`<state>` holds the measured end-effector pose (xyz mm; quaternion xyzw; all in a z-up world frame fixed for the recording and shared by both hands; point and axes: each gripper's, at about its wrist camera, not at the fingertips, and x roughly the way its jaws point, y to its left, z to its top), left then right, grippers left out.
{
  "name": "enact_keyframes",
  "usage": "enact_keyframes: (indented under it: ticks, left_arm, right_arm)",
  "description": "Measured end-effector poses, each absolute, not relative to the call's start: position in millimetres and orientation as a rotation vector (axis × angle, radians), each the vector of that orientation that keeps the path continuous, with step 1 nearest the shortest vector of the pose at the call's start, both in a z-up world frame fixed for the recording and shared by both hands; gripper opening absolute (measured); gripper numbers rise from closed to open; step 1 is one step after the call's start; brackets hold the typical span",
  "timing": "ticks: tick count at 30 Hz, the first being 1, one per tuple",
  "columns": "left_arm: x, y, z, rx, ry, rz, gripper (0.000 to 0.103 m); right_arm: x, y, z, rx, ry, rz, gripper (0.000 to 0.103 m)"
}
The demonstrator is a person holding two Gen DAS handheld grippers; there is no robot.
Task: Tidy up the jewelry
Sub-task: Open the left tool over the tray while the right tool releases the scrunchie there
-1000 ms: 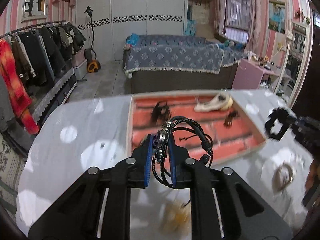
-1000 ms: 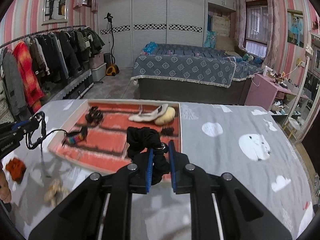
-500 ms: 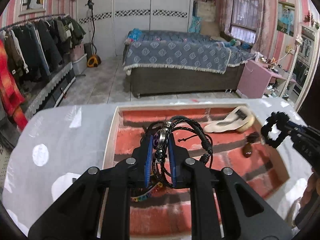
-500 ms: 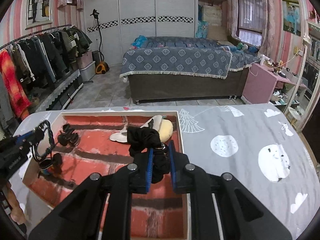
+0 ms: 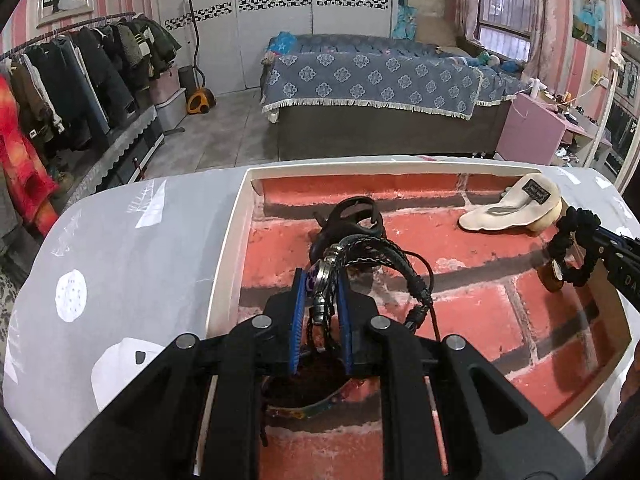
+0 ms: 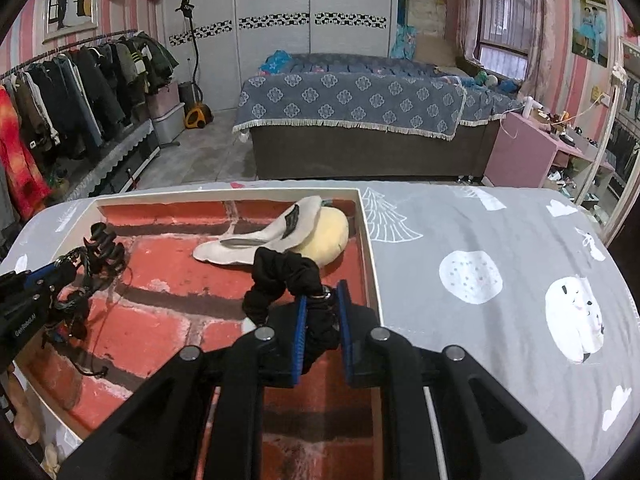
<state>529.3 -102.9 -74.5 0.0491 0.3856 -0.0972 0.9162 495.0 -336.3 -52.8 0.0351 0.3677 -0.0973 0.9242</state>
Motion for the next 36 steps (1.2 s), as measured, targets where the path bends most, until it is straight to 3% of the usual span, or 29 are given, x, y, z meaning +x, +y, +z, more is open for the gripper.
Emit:
enact_keyframes:
  ticks: [26,28,30,32,33,36]
  left_arm:
    - [530,-102,-84,0.096,0.805,-0.186,0.016]
    - [528,-102,-82,0.092,0.797,-0.184,0.025]
    - [525,-101,-78,0.09,0.78,-0.177,0.042]
    - [520,-99,-72,0.085,0.756,-0.177,0.054]
    - [518,-99,-68,0.085,0.742,-0.176,0.055]
    - [511,-97,-58,0.07,0.711,-0.183,0.074]
  right_arm:
    - [501,-317,-70,0.012,0.782,-0.157,0.016]
    - [500,-316,-69,0.019,0.788,-0.148,0.017]
    - [498,-315,-66,0.017,0.782,-0.147,0.029]
    - [494,-313,-62,0.014,0.768,-0.149,0.052]
    - [493,-312,-60,0.013,0.763,-0.147,0.055]
    - [490,-311,-56,0.004,0.752,-0.151,0.071]
